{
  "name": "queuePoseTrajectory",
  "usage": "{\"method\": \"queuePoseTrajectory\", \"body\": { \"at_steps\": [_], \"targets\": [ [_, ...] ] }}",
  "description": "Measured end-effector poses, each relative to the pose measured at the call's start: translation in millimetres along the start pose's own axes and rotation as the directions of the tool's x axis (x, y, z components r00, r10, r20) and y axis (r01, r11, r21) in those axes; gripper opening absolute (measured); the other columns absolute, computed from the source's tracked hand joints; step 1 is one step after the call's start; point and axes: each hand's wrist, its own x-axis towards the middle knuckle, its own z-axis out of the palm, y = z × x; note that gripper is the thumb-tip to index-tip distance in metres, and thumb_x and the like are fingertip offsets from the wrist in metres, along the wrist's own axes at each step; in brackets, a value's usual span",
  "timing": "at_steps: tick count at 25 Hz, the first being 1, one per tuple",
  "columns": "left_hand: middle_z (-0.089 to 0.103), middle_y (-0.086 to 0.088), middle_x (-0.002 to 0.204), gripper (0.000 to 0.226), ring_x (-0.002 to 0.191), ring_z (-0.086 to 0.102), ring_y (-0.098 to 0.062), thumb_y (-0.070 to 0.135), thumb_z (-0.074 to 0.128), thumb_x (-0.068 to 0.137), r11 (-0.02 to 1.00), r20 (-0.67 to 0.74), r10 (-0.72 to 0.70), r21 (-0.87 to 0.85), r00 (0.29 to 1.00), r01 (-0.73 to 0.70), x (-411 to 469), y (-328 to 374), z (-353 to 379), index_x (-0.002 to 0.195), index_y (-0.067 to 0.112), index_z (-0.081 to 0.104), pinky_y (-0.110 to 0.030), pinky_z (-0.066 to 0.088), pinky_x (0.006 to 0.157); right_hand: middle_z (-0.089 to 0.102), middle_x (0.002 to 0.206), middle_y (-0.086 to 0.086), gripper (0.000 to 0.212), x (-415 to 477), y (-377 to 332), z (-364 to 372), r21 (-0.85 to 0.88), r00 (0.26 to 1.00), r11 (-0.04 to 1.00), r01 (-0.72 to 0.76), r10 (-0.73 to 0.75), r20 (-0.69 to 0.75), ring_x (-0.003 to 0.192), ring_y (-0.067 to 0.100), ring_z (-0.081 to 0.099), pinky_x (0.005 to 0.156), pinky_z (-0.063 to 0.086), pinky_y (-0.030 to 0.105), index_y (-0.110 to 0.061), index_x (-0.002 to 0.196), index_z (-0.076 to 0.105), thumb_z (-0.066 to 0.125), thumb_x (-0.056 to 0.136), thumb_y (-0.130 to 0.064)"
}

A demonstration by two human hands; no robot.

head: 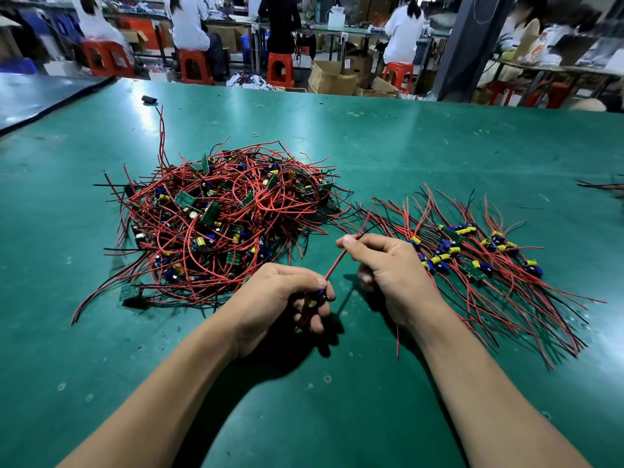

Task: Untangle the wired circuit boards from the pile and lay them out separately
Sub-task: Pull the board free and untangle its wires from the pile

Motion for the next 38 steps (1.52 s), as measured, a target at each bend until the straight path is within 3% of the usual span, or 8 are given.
{"method": "queuePoseTrajectory", "body": {
  "at_steps": [4, 13, 19, 23, 26, 28, 34, 38],
  "targets": [
    [0.062, -0.015, 0.063, 0.023, 0.046, 0.056, -0.022, 0.005, 0.054, 0.093, 0.998, 0.001, 0.001, 0.065, 1.0, -0.001, 0, 0, 4, 0.076, 0.0, 0.068, -0.021, 0.046, 0.047, 0.035, 0.047, -0.006, 0.024, 7, 4, -4, -0.073, 0.991, 0.997, 0.018, -0.027, -0.128, 0.037, 0.007, 0.027, 0.039, 0.024, 0.016, -0.013, 0.091, 0.075, 0.058, 0.102, -0.026],
    [0.064, -0.014, 0.064, 0.023, 0.047, 0.056, -0.02, 0.007, 0.055, 0.094, 0.997, 0.028, -0.008, 0.076, 1.0, 0.006, -2, 2, 5, 0.077, 0.003, 0.069, -0.02, 0.045, 0.047, 0.043, 0.055, -0.007, 0.029, 9, -3, -5, 0.259, 0.983, 0.965, -0.049, 0.093, -0.161, 0.035, 0.004, 0.026, 0.033, 0.021, 0.016, -0.008, 0.078, 0.071, 0.059, 0.1, -0.023],
    [0.064, -0.015, 0.065, 0.024, 0.05, 0.056, -0.022, 0.009, 0.056, 0.094, 0.995, 0.072, -0.017, 0.101, 0.997, 0.01, -2, 0, 5, 0.077, 0.003, 0.071, -0.022, 0.045, 0.049, 0.038, 0.056, -0.004, 0.04, 9, -15, -7, 0.589, 0.952, 0.779, -0.214, 0.302, -0.054, 0.029, 0.003, 0.025, 0.03, 0.02, 0.016, -0.008, 0.06, 0.061, 0.058, 0.098, -0.022],
    [0.066, -0.014, 0.067, 0.024, 0.049, 0.057, -0.021, 0.01, 0.056, 0.095, 0.991, 0.058, 0.008, 0.134, 0.998, -0.016, 0, -2, 5, 0.078, 0.006, 0.072, -0.023, 0.044, 0.049, 0.04, 0.062, -0.002, 0.047, 11, -15, -10, 0.712, 0.953, 0.672, -0.204, 0.302, -0.012, 0.029, 0.004, 0.025, 0.029, 0.021, 0.017, -0.006, 0.052, 0.062, 0.055, 0.098, -0.017],
    [0.069, -0.011, 0.067, 0.021, 0.046, 0.06, -0.017, 0.01, 0.057, 0.095, 0.991, -0.018, 0.036, 0.13, 0.999, -0.033, 3, -5, 8, 0.081, 0.006, 0.073, -0.02, 0.042, 0.046, 0.043, 0.063, -0.002, 0.04, 11, -8, -12, 0.366, 0.975, 0.929, -0.061, 0.134, -0.179, 0.035, 0.005, 0.029, 0.033, 0.024, 0.017, -0.006, 0.072, 0.071, 0.057, 0.102, -0.028],
    [0.07, -0.01, 0.066, 0.018, 0.045, 0.062, -0.015, 0.009, 0.057, 0.095, 0.992, -0.072, 0.052, 0.118, 0.996, -0.043, 6, -6, 10, 0.086, 0.003, 0.072, -0.016, 0.042, 0.042, 0.047, 0.066, -0.002, 0.041, 13, -1, -15, 0.127, 0.969, 0.992, -0.017, 0.047, -0.243, 0.037, 0.006, 0.034, 0.035, 0.028, 0.019, -0.007, 0.082, 0.074, 0.061, 0.099, -0.042],
    [0.074, -0.016, 0.089, 0.028, 0.074, 0.073, -0.03, 0.025, 0.055, 0.099, 0.993, -0.204, 0.113, -0.006, 0.972, -0.117, 12, -10, 12, 0.1, 0.001, 0.07, -0.036, 0.062, 0.064, 0.056, 0.063, -0.002, 0.044, 0, 0, -2, -0.12, 0.991, 0.992, -0.044, 0.028, -0.13, 0.042, 0.013, 0.046, 0.042, 0.035, 0.024, -0.011, 0.079, 0.072, 0.068, 0.09, -0.054],
    [0.078, -0.002, 0.091, 0.049, 0.086, 0.075, -0.018, 0.053, 0.04, 0.1, 0.99, -0.16, 0.095, 0.117, 0.983, -0.076, 9, -5, 11, 0.097, 0.022, 0.078, -0.026, 0.059, 0.074, 0.068, 0.078, -0.005, 0.046, -12, -3, 10, -0.496, 0.998, 0.867, 0.057, -0.062, 0.006, 0.068, 0.018, 0.066, 0.066, 0.057, 0.038, -0.02, 0.086, 0.064, 0.074, 0.074, -0.064]
  ]
}}
